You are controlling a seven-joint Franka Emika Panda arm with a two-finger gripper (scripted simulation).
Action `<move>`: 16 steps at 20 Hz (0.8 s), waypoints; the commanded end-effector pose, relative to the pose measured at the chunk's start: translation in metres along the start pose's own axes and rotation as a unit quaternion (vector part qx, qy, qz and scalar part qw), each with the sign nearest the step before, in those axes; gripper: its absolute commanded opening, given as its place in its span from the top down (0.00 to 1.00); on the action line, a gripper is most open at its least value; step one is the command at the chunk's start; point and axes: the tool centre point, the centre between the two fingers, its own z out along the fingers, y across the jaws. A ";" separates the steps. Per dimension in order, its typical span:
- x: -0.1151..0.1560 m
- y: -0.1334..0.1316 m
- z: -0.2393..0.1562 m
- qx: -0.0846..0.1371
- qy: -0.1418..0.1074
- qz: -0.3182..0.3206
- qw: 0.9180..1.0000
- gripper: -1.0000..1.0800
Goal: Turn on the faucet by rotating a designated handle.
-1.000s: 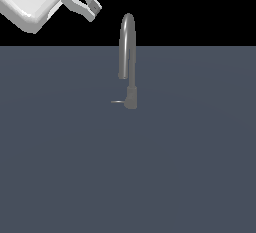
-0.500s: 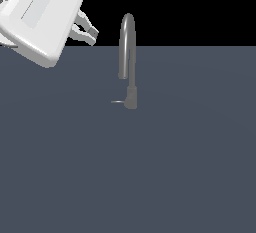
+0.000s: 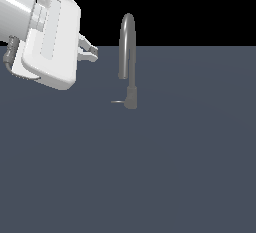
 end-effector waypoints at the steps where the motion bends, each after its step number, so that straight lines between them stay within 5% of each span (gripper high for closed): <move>1: 0.008 -0.003 0.005 -0.020 0.000 -0.019 1.000 1.00; 16: 0.049 -0.020 0.037 -0.134 -0.005 -0.131 0.982 1.00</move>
